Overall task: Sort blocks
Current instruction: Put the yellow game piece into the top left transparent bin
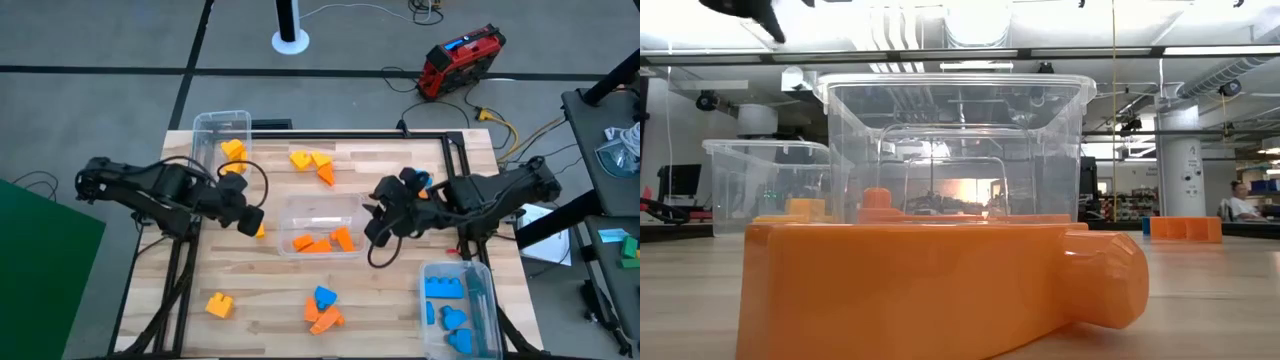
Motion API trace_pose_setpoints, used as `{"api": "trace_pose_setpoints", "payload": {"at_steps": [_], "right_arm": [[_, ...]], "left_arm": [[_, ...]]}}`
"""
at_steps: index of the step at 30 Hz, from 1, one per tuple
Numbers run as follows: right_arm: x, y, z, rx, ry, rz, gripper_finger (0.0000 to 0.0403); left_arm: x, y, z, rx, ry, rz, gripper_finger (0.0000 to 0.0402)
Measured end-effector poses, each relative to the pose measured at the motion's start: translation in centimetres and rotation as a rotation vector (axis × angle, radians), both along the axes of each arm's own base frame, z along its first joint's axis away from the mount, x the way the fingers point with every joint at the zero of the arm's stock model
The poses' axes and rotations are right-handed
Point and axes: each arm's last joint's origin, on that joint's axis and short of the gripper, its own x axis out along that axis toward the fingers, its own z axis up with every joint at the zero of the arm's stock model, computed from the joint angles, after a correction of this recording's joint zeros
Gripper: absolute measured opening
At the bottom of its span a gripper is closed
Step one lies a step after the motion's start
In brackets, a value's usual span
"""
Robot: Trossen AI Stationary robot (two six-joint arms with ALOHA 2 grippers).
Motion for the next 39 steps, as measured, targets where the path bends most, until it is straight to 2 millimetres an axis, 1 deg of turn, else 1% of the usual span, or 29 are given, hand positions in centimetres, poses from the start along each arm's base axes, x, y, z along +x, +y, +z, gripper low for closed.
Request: {"api": "trace_pose_setpoints", "payload": {"at_steps": [5, 9, 12, 17, 20, 22, 28, 33, 36, 39], "right_arm": [[0.1, -0.9, 0.5, -0.022, -0.023, 0.007, 0.0091], [0.4, -1.8, 0.6, -0.041, -0.022, -0.006, 0.0073], [0.7, -2.5, 0.7, -0.037, -0.036, -0.030, 0.0062], [0.9, -3.7, 0.7, -0.044, -0.032, -0.046, 0.0049], [1.1, -4.4, 0.7, -0.019, -0.029, -0.050, 0.0044], [1.1, -4.8, 0.7, -0.010, -0.024, -0.049, 0.0043], [1.2, -5.1, 0.7, 0.004, -0.024, -0.054, 0.0052], [1.2, -5.1, 0.7, 0.014, -0.028, -0.057, 0.0066], [1.2, -5.1, 0.7, 0.016, -0.030, -0.059, 0.0078], [1.2, -5.1, 0.7, 0.016, -0.030, -0.060, 0.0090]], "left_arm": [[-0.5, 0.0, -1.3, -0.026, 0.121, 0.075, 0.0263], [-1.0, 0.2, -2.2, -0.035, 0.130, 0.111, 0.0260], [-1.6, 0.6, -3.1, -0.046, 0.113, 0.138, 0.0250], [-2.7, 1.6, -5.5, -0.067, 0.086, 0.211, 0.0228], [-2.9, 2.2, -7.3, -0.073, 0.083, 0.263, 0.0220], [-2.7, 2.6, -8.5, -0.075, 0.077, 0.284, 0.0218], [-2.1, 3.1, -12.1, -0.068, 0.154, 0.361, 0.0217], [-1.0, 3.0, -13.2, -0.079, 0.113, 0.388, 0.0226], [-0.8, 3.1, -13.8, -0.047, 0.138, 0.401, 0.0238], [-0.6, 3.1, -14.8, -0.035, 0.171, 0.403, 0.0251]]}}
